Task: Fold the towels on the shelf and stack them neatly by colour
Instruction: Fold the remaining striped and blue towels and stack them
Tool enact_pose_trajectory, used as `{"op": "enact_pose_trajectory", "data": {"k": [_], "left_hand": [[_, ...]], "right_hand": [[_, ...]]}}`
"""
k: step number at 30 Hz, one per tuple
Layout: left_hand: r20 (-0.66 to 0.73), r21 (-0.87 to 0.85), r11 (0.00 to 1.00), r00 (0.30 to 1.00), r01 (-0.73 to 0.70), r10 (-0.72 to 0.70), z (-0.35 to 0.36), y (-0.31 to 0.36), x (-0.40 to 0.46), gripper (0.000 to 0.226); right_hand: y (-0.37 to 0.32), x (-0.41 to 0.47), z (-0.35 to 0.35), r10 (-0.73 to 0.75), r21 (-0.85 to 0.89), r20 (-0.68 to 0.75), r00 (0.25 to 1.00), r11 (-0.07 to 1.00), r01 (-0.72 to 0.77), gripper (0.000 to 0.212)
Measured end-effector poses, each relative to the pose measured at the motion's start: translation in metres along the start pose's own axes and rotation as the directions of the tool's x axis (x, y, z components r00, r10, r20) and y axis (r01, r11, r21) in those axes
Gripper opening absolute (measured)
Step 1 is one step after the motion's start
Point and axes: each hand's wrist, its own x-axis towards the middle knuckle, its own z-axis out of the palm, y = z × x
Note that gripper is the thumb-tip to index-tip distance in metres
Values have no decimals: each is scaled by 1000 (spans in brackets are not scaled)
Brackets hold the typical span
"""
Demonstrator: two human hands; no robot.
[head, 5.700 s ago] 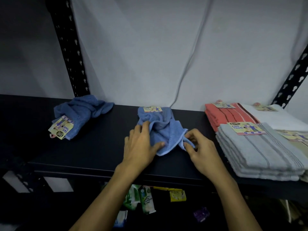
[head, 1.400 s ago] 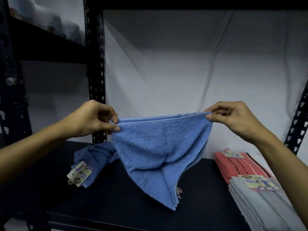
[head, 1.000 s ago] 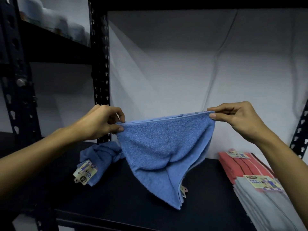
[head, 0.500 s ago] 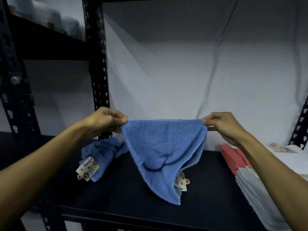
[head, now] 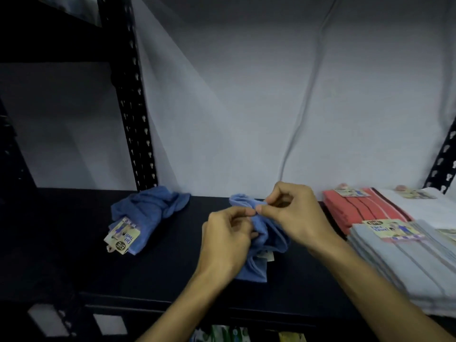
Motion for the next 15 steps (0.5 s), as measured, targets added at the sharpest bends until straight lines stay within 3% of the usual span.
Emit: {"op": "enact_pose_trajectory", "data": {"k": [4,15], "left_hand": [[-7,0,1000,1000,-17,17,2,-5,-11,16],[-35,-252,966,997,53,-64,1,-13,-20,7]], "right_hand": [[15,-27,8,-119,-89,19,993,989,120,10],[18,-51,26,-421,-273,-40,906,877,395,7]]}}
